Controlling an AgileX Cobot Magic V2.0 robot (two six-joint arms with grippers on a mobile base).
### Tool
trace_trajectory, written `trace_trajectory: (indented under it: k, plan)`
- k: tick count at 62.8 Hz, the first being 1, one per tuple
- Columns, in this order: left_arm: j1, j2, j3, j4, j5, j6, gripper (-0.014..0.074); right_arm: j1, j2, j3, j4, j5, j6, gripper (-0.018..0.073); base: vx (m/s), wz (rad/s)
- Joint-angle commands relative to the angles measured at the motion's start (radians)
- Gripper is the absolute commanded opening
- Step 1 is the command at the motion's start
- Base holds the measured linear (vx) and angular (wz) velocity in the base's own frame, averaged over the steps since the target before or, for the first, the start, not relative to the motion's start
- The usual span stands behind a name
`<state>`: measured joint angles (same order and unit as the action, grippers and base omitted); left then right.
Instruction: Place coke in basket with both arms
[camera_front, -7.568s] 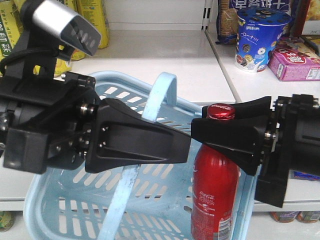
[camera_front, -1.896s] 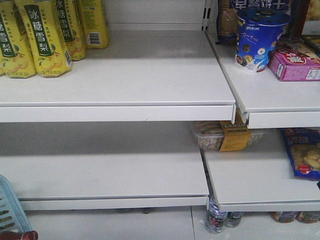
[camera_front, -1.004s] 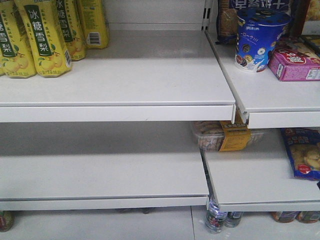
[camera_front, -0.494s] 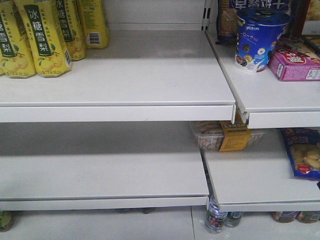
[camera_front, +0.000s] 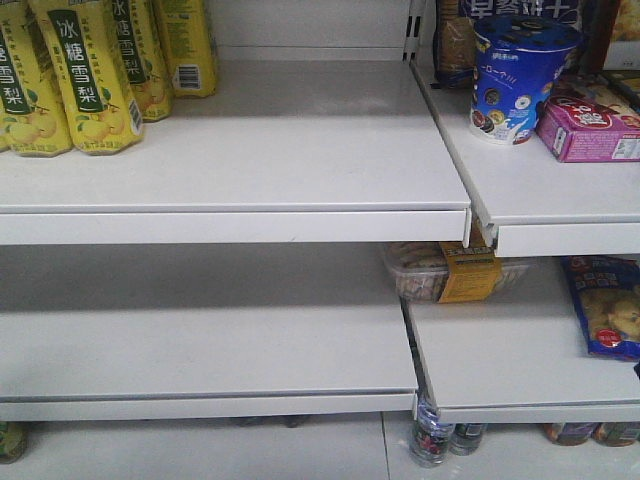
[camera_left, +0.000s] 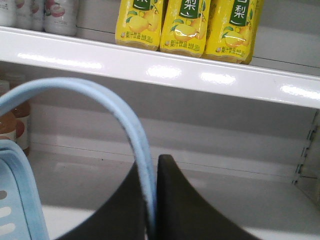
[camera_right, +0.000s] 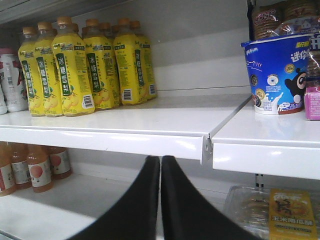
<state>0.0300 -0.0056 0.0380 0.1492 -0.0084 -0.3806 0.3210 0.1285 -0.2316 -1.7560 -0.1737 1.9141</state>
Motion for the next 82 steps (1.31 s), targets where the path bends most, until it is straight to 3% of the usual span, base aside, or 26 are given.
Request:
trace_trajectory:
  k: [1, 18, 22, 24, 33, 36, 41, 45, 49, 60, 64, 71, 75, 82]
  plan:
    - [0.001, -0.021, -0.030, 0.037, -0.151, 0.041, -0.0006, -0.001, 0.011, -0.025, -0.026, 0.022, -0.003, -0.0005, 0.00, 0.00]
    - [0.001, -0.021, -0.030, 0.037, -0.151, 0.041, -0.0006, -0.001, 0.011, -0.025, -0.015, 0.022, -0.003, -0.0005, 0.00, 0.00]
    - [0.001, -0.021, -0.030, 0.037, -0.151, 0.041, -0.0006, -0.001, 0.011, -0.025, 0.013, 0.049, -0.050, -0.0005, 0.00, 0.00]
    - [0.001, -0.021, -0.030, 0.037, -0.151, 0.041, -0.0006, -0.001, 0.011, -0.025, 0.068, 0.074, -0.077, -0.0005, 0.00, 0.00]
    - [0.001, -0.021, -0.030, 0.037, -0.151, 0.041, -0.0006, -0.001, 0.011, -0.025, 0.500, 0.204, -0.239, -0.0005, 0.00, 0.00]
    - [0.001, -0.021, -0.030, 0.037, -0.151, 0.041, -0.0006, -0.001, 0.011, -0.025, 0.706, 0.270, -0.315, -0.0005, 0.00, 0.00]
    - [0.001, -0.021, -0.030, 0.037, -0.151, 0.041, -0.0006, -0.001, 0.011, -0.025, 0.961, 0.392, -0.434, -0.0005, 0.00, 0.00]
    - [0.001, -0.021, -0.030, 0.037, -0.151, 0.041, -0.0006, -0.001, 0.011, -0.025, 1.096, 0.490, -0.508, -0.0005, 0.00, 0.00]
    - [0.001, -0.021, -0.030, 0.037, -0.151, 0.041, -0.0006, -0.001, 0.011, -0.025, 1.165, 0.560, -0.543, -0.0005, 0.00, 0.00]
    - [0.001, -0.021, -0.030, 0.037, -0.151, 0.041, -0.0006, 0.000, -0.009, -0.025, 1.178, 0.587, -0.653, -0.0005, 0.00, 0.00]
    - [0.001, -0.021, -0.030, 0.037, -0.151, 0.041, -0.0006, -0.001, -0.009, -0.025, 1.247, 0.583, -0.786, -0.0005, 0.00, 0.00]
    - [0.001, -0.021, -0.030, 0.037, -0.151, 0.041, -0.0006, -0.010, -0.009, -0.015, 1.468, 0.566, -1.142, -0.0005, 0.00, 0.00]
    - [0.001, -0.021, -0.030, 0.037, -0.151, 0.041, -0.0006, -0.032, -0.009, 0.010, 1.576, 0.473, -1.384, -0.0005, 0.00, 0.00]
    - [0.001, -0.021, -0.031, 0.037, -0.152, 0.041, -0.0006, -0.102, -0.009, 0.105, 1.796, 0.244, -1.623, -0.0005, 0.00, 0.00]
